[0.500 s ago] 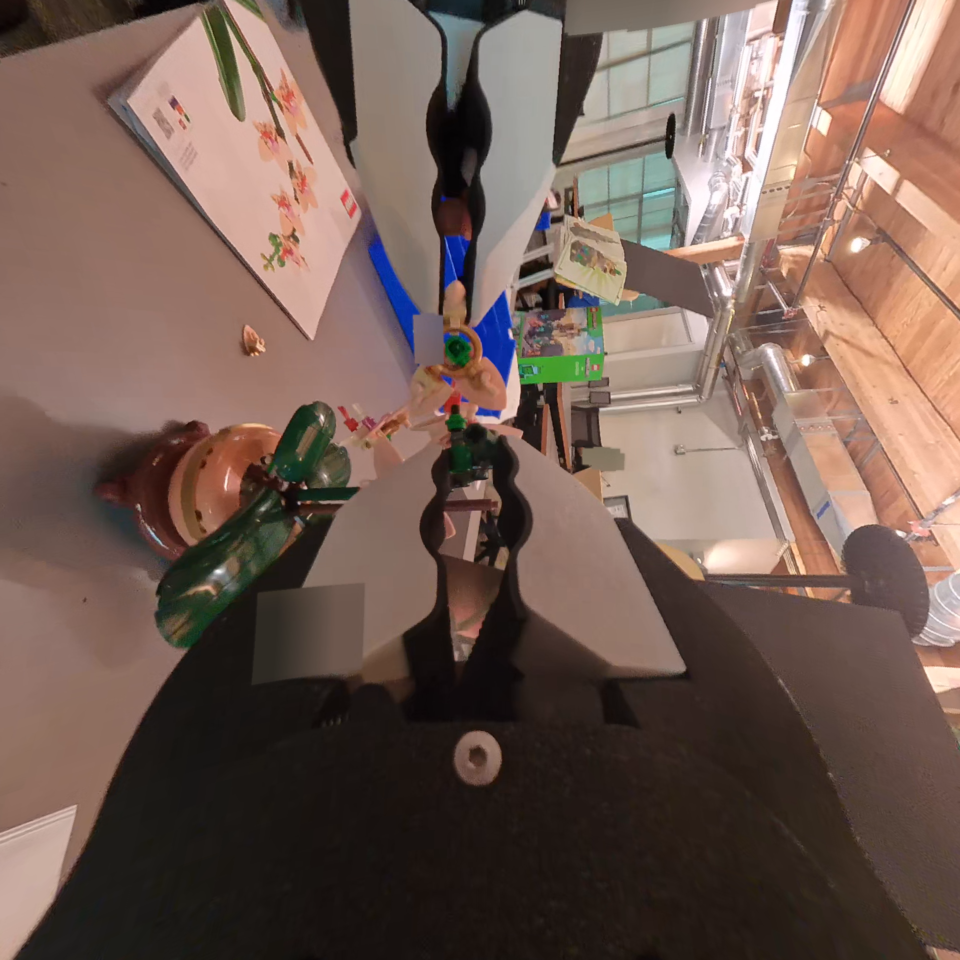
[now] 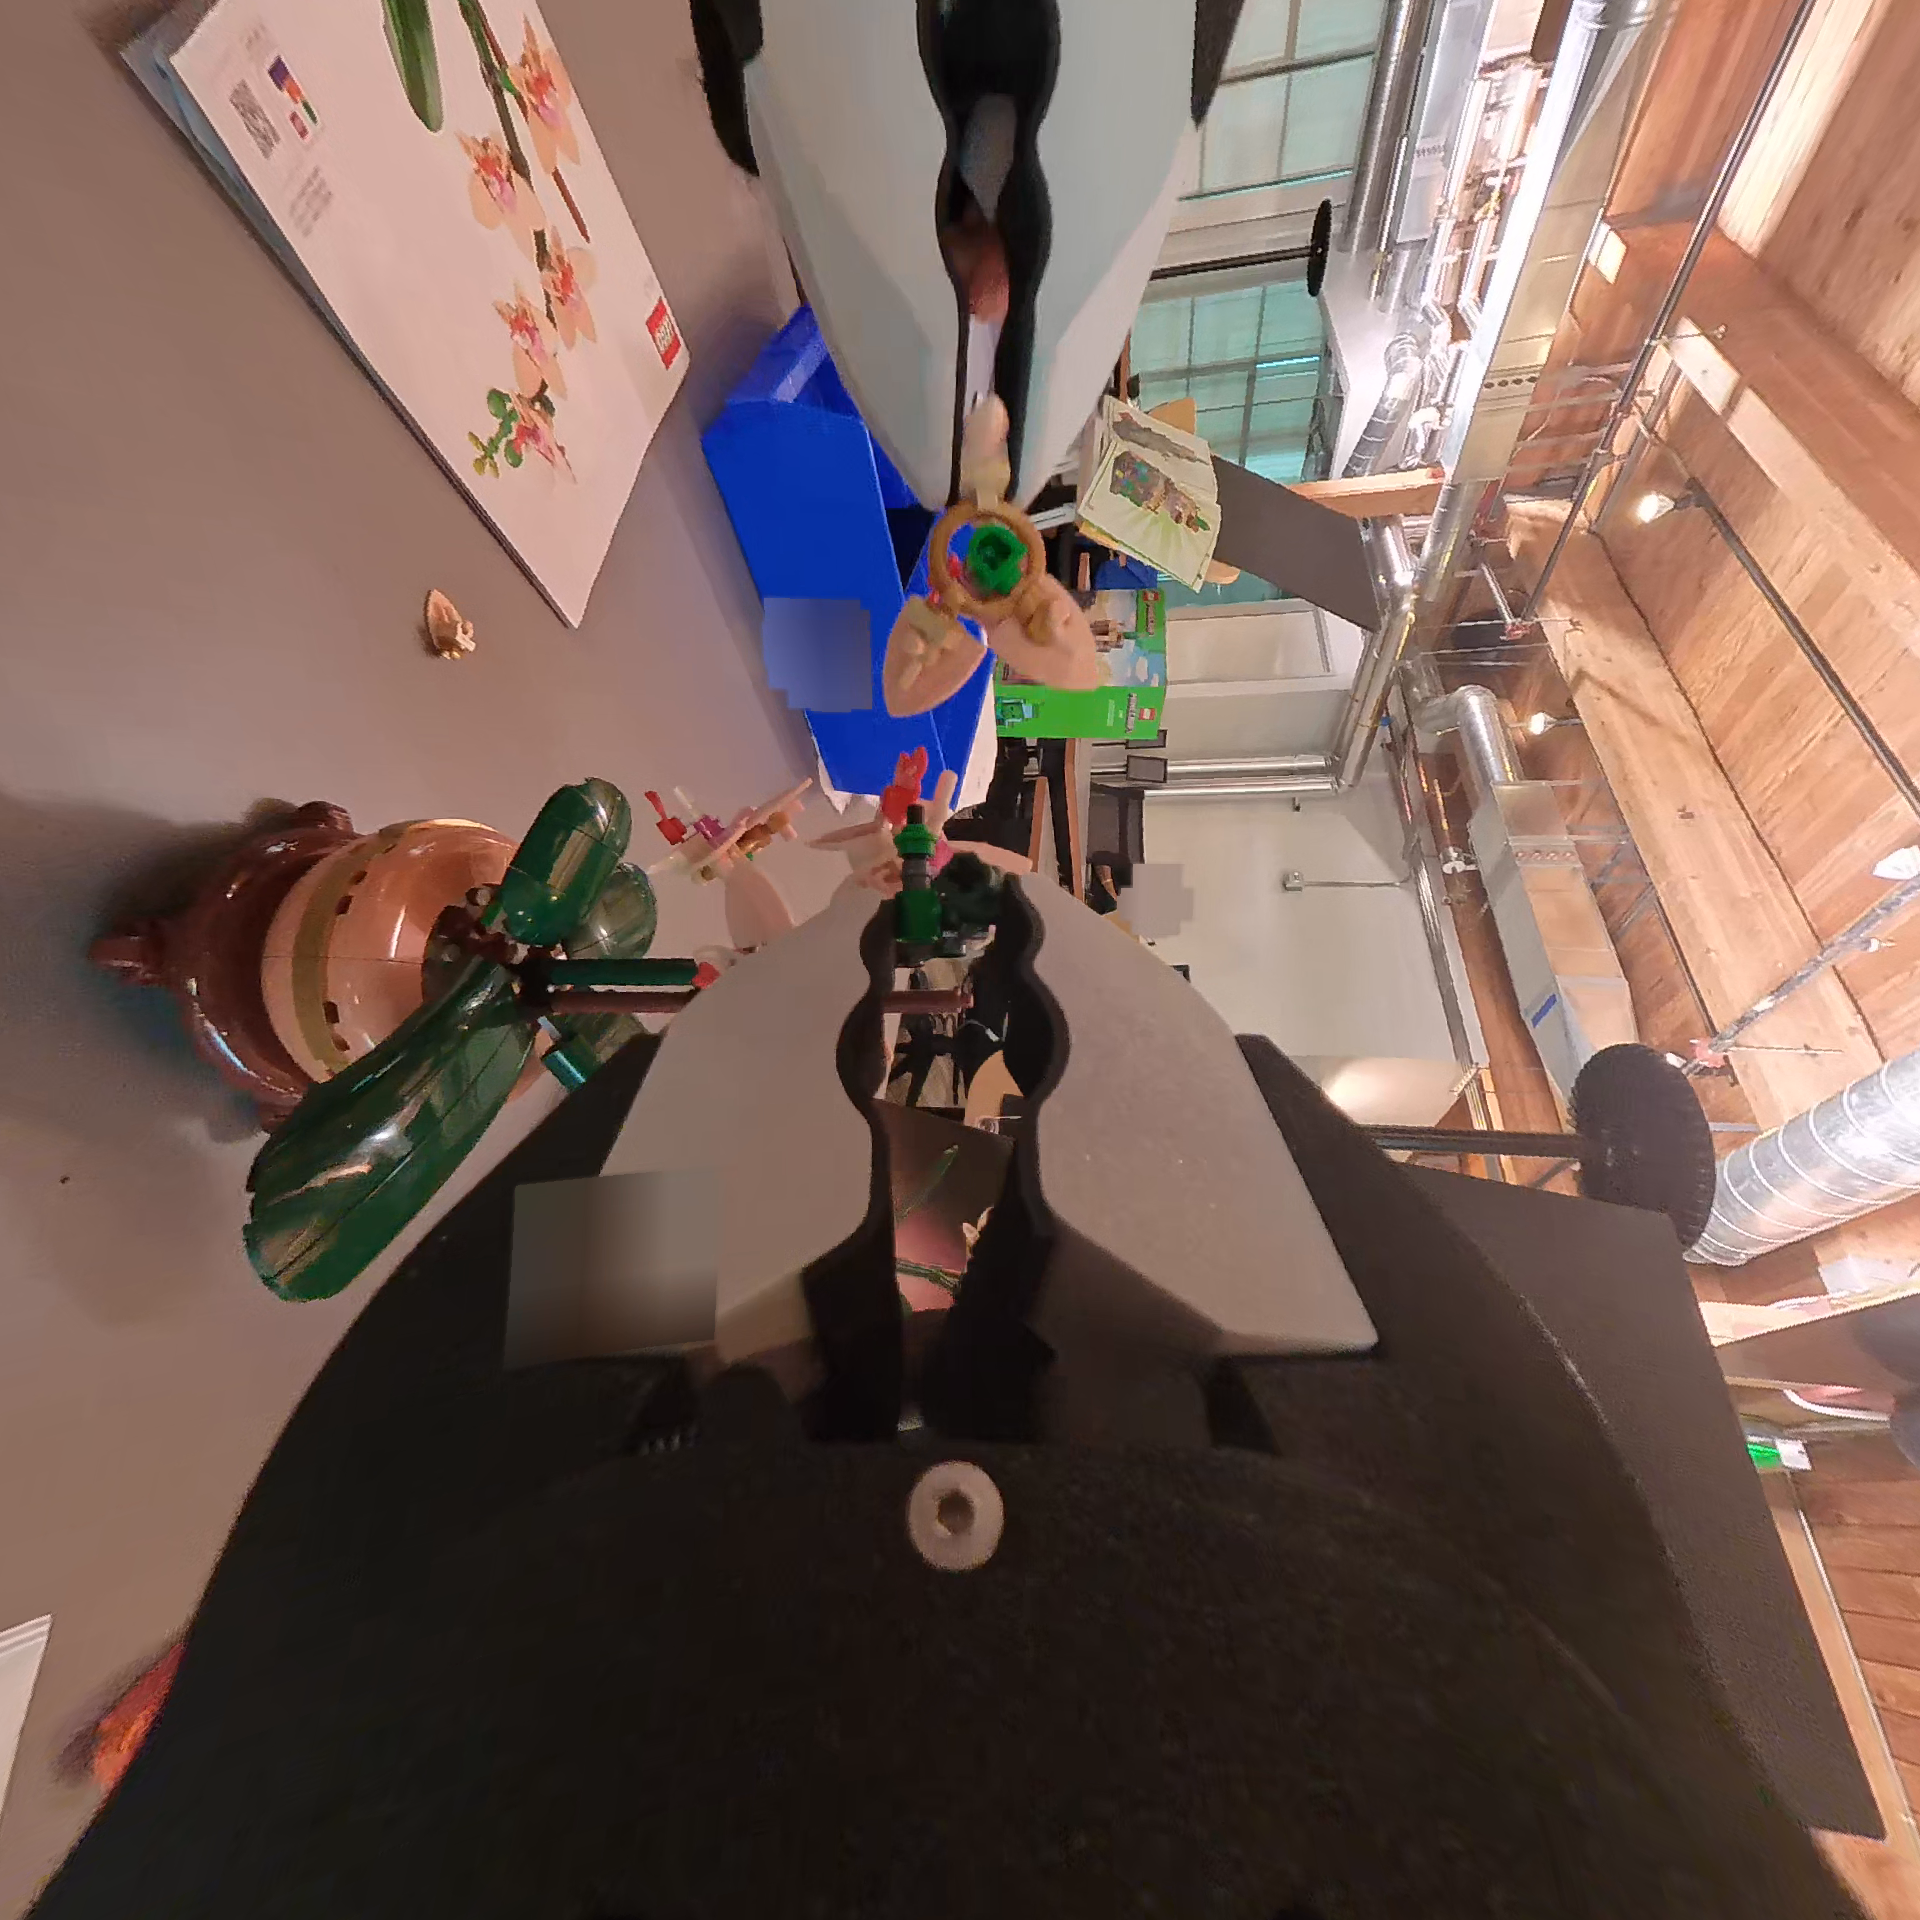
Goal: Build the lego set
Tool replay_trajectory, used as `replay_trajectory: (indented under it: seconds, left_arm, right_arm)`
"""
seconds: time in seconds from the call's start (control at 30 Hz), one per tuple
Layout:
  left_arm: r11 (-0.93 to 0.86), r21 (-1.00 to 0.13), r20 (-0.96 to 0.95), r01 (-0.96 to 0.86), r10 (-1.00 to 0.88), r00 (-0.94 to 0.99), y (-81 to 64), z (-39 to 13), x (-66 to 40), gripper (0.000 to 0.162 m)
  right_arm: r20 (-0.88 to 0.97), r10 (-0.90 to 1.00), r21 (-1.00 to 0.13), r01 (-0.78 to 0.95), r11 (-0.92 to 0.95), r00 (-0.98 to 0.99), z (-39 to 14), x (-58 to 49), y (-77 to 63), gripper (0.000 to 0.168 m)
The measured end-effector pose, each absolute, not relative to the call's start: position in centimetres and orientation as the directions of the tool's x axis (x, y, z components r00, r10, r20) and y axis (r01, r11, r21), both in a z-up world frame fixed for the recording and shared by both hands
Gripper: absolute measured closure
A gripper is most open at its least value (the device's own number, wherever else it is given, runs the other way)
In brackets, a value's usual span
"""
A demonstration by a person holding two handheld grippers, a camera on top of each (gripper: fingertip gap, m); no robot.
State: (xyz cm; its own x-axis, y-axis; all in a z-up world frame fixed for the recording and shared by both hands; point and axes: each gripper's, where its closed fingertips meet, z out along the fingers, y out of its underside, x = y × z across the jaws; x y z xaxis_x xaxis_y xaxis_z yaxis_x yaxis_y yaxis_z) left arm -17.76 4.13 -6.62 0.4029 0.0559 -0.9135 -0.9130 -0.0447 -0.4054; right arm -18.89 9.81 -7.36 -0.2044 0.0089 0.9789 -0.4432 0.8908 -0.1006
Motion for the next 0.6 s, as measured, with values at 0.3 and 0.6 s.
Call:
replay_trajectory:
  seconds: [0.3,0.6]
  left_arm:
    - [0.018,-0.434,-0.897,-0.901,0.082,0.434,2.2,-6.9,-14.2,0.156]
    - [0.111,-0.516,-0.853,-0.849,0.017,0.521,1.4,-9.3,-10.5,0.156]
  right_arm:
    - [0.956,0.013,-0.141,-0.419,0.897,-0.293,-8.4,-17.3,9.4,0.12]
    - [0.865,0.334,-0.431,-0.212,0.877,-0.373,-8.0,-8.7,13.4,0.112]
